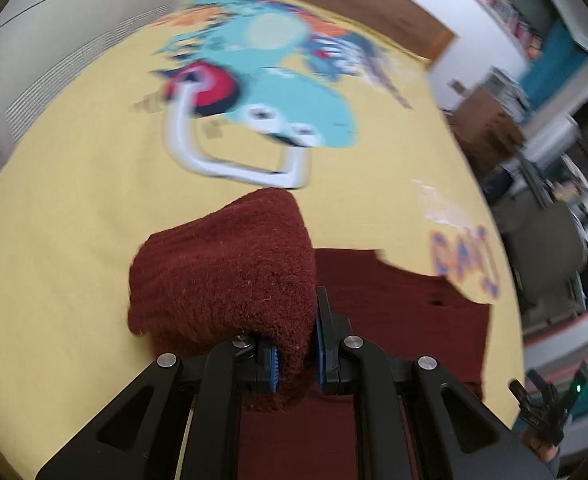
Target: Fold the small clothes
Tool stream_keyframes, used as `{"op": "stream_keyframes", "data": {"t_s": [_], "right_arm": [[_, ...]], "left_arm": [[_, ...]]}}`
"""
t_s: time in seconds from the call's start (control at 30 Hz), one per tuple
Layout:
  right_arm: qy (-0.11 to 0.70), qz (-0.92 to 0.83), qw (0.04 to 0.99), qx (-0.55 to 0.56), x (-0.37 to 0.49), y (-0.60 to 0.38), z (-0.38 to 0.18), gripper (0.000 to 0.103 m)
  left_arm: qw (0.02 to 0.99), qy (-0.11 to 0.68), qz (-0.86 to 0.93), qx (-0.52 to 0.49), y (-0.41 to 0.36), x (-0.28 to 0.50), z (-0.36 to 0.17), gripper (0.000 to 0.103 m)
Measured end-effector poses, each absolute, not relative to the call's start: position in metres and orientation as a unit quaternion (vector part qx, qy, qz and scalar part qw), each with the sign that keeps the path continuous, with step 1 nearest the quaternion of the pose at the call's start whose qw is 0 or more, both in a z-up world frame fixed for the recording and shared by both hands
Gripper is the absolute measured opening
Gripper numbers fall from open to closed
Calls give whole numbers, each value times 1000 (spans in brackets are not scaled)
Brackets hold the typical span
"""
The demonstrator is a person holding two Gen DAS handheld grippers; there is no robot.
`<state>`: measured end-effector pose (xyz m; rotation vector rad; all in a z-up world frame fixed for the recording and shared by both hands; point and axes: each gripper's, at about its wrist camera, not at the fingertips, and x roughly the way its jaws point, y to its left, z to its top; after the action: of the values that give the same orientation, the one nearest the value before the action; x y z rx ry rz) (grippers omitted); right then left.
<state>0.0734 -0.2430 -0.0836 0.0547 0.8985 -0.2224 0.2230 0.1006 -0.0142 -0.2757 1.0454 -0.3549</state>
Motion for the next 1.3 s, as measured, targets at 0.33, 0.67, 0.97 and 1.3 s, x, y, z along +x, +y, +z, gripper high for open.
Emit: {"op": "stream_keyframes", "data": {"t_s": [0.33, 0.67, 0.97, 1.3], "right_arm": [[425, -112, 897, 35, 84, -261, -63, 103], [467, -103, 876, 61, 68, -266, -106, 102], [483, -103, 865, 92, 56, -270, -133, 103], [478, -101, 868, 93, 53, -270, -128, 103]], "left_arm": [[792, 548, -249, -105, -66, 237, -82, 11], [778, 597, -192, -14, -113, 214, -173, 13], [775, 607, -175, 6, -118, 212, -169, 67], [783, 593, -189, 6, -108, 200, -147, 102]]}}
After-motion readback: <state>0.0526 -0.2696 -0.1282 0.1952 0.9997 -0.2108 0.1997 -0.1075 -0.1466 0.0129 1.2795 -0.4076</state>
